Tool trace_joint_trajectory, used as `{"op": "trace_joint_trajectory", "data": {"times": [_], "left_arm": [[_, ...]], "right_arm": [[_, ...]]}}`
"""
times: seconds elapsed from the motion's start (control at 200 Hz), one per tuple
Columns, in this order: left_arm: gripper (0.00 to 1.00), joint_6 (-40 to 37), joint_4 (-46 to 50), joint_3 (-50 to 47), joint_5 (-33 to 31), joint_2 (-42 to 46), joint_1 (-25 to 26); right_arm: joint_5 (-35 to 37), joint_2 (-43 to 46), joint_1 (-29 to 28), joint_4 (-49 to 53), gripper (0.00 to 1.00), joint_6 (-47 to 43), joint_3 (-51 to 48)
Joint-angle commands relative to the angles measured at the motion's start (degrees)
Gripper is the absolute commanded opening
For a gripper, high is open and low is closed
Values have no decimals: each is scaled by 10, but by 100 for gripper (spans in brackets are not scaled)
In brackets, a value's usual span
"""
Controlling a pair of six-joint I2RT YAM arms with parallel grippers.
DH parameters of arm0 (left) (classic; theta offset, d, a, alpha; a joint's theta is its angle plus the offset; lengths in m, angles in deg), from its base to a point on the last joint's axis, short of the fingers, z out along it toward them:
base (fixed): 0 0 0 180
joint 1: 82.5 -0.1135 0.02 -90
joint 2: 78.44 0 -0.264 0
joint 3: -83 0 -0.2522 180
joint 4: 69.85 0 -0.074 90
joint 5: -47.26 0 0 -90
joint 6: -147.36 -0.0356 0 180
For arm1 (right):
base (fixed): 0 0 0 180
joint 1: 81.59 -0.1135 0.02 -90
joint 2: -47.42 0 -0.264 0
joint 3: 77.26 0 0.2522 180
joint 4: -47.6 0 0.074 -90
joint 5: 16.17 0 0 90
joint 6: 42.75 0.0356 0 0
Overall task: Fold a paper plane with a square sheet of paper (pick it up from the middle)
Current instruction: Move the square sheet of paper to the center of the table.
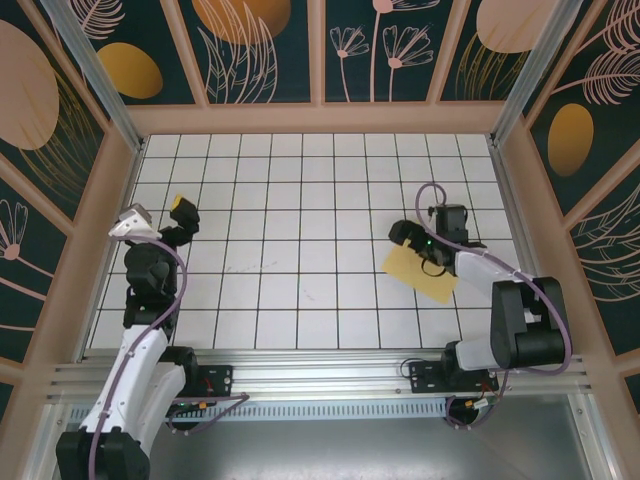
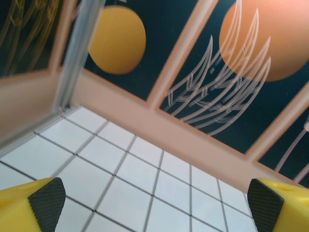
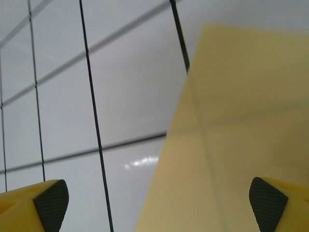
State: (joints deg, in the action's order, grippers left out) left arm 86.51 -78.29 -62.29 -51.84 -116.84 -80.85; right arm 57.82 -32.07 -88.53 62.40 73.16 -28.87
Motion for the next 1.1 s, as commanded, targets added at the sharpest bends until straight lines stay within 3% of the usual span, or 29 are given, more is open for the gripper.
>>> {"op": "trace_joint_trajectory", "data": {"times": [0.0,0.23,0.495,0.595,0.726,0.831,0.926,1.016,1.096], "left_arm": [[99,69,74,0,96,2,-3],[99,89,94,9,209,-51,-3],[98,92,102,9,257,-81,-2],[98,95,99,6,272,-85,-2],[98,107,86,2,311,-100,-2],[98,123,66,-8,344,-112,-2],[98,144,46,-21,361,-121,4],[98,147,47,-23,363,-133,29],[99,142,57,-23,351,-140,55]], "right_arm": [[15,3,-1,16,98,42,-3],[5,-98,-38,29,95,20,48],[-15,-192,-189,74,87,-43,89],[-53,-196,-240,67,83,-44,86],[-23,-163,-280,107,85,-47,129],[68,-131,-274,147,89,-46,171],[102,-133,-224,149,89,-29,173],[60,-155,-171,128,84,-17,164],[45,-178,-159,120,83,-10,167]]}}
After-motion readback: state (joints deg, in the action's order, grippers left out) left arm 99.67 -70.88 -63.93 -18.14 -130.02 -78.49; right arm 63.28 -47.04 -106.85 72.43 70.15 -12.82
